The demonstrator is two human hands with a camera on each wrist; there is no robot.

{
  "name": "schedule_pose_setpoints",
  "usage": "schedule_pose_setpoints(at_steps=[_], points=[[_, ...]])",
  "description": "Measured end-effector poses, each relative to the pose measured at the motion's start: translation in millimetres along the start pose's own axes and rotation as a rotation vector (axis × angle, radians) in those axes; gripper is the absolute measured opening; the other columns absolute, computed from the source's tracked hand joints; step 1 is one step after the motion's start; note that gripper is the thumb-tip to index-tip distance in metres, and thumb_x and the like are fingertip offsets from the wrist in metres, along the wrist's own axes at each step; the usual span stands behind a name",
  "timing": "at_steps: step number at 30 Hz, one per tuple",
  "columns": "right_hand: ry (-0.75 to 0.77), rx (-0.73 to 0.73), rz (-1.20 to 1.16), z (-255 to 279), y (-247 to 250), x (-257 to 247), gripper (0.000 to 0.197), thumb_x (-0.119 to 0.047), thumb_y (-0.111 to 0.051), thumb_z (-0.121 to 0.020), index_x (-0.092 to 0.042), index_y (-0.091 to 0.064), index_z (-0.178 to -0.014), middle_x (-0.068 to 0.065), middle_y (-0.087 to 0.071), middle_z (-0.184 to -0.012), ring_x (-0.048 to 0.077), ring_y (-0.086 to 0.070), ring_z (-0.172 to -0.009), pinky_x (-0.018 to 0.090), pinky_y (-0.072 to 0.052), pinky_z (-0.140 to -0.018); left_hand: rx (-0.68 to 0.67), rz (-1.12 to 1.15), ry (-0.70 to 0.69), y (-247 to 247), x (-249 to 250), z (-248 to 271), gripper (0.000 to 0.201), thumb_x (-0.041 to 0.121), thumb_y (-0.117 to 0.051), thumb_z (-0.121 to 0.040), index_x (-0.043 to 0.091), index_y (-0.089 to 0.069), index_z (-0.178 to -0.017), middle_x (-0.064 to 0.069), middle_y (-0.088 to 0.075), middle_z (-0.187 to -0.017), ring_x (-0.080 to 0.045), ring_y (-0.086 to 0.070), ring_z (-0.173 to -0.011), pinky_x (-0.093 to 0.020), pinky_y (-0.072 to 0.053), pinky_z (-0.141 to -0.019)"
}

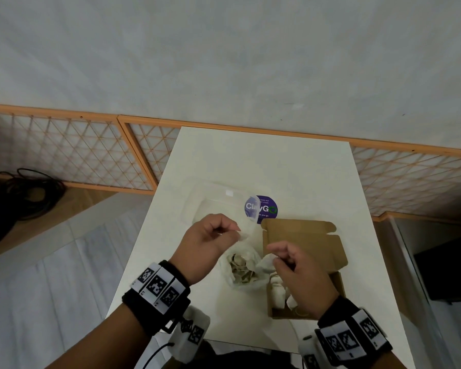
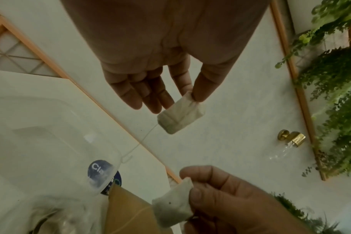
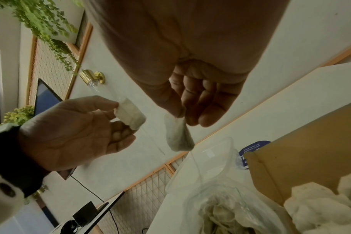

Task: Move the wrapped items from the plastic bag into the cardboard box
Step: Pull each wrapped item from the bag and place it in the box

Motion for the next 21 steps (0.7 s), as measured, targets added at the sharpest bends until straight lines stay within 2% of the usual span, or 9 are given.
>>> schedule_pose_setpoints(at_steps=[2,5,6,9,12,14,17,21], points=[[-0.003,0.032,-0.025,0,6,1,0.025,-0.012,-0.06,-0.102,-0.034,-0.067,-0.111,-0.015,-0.073,-0.095,0.001,-0.067,-0.089,0.02,-0.054,-0.08,0.003,0.067,-0.002,5,6,0,0.003,0.007,-0.07,-0.092,0.005,-0.071,-0.09,-0.017,-0.074,-0.099,-0.024,-0.072,-0.094,-0.036,-0.053,-0.092],[0.001,0.044,-0.081,1,12,-3,0.027,-0.006,-0.058,-0.101,-0.03,-0.068,-0.109,-0.017,-0.073,-0.092,0.0,-0.066,-0.085,0.017,-0.051,-0.076,-0.008,0.102,-0.042,8,16,-1,0.012,0.015,-0.067,-0.089,0.003,-0.069,-0.09,-0.023,-0.072,-0.094,-0.038,-0.067,-0.089,-0.046,-0.054,-0.09],[0.002,0.041,-0.101,1,13,-5,0.028,-0.005,-0.058,-0.101,-0.029,-0.068,-0.11,-0.017,-0.073,-0.093,0.0,-0.067,-0.086,0.017,-0.051,-0.077,-0.01,0.103,-0.049,8,19,0,0.013,0.016,-0.067,-0.088,0.004,-0.07,-0.09,-0.021,-0.072,-0.092,-0.037,-0.066,-0.087,-0.046,-0.054,-0.088],[0.012,0.039,-0.142,1,18,-15,0.028,-0.003,-0.059,-0.101,-0.027,-0.067,-0.111,-0.017,-0.074,-0.097,0.002,-0.069,-0.094,0.017,-0.053,-0.082,-0.031,0.044,-0.074,5,22,2,0.006,0.011,-0.067,-0.095,0.01,-0.071,-0.09,-0.017,-0.071,-0.089,-0.022,-0.065,-0.08,-0.036,-0.053,-0.081],[0.055,0.048,-0.158,2,26,-28,0.026,-0.004,-0.06,-0.1,-0.026,-0.069,-0.111,-0.012,-0.076,-0.098,0.006,-0.07,-0.096,0.019,-0.056,-0.084,-0.087,-0.075,-0.089,0,21,6,0.012,0.013,-0.066,-0.098,0.019,-0.074,-0.092,-0.012,-0.073,-0.092,-0.025,-0.067,-0.083,-0.03,-0.055,-0.078],[0.071,0.048,-0.204,2,31,-36,0.024,-0.004,-0.061,-0.1,-0.024,-0.07,-0.112,-0.009,-0.077,-0.098,0.007,-0.072,-0.095,0.02,-0.056,-0.083,-0.148,-0.12,-0.078,-5,19,11,0.015,0.01,-0.066,-0.099,0.02,-0.075,-0.094,-0.005,-0.075,-0.092,-0.017,-0.068,-0.083,-0.025,-0.054,-0.077],[0.099,0.057,-0.262,0,35,-44,0.022,-0.005,-0.063,-0.1,-0.021,-0.07,-0.112,-0.001,-0.078,-0.097,0.015,-0.073,-0.093,0.029,-0.059,-0.083,-0.252,-0.162,-0.083,-13,19,19,0.014,0.008,-0.068,-0.096,0.019,-0.075,-0.09,0.0,-0.074,-0.098,-0.012,-0.07,-0.092,-0.025,-0.054,-0.081],[0.171,0.041,-0.301,-1,34,-59,0.019,-0.006,-0.066,-0.098,-0.021,-0.071,-0.109,0.008,-0.077,-0.093,0.025,-0.073,-0.089,0.038,-0.062,-0.082,-0.256,-0.265,-0.145,-20,23,22,0.011,0.017,-0.072,-0.088,0.028,-0.074,-0.084,0.017,-0.067,-0.118,-0.007,-0.063,-0.117,-0.032,-0.05,-0.1]])
Point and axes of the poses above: each hand's wrist, its own z-axis away from the middle knuckle, its own y-axis out of the back of the hand, x = y × z, the point moved 7 cm from there along -z, towards the middle knuckle
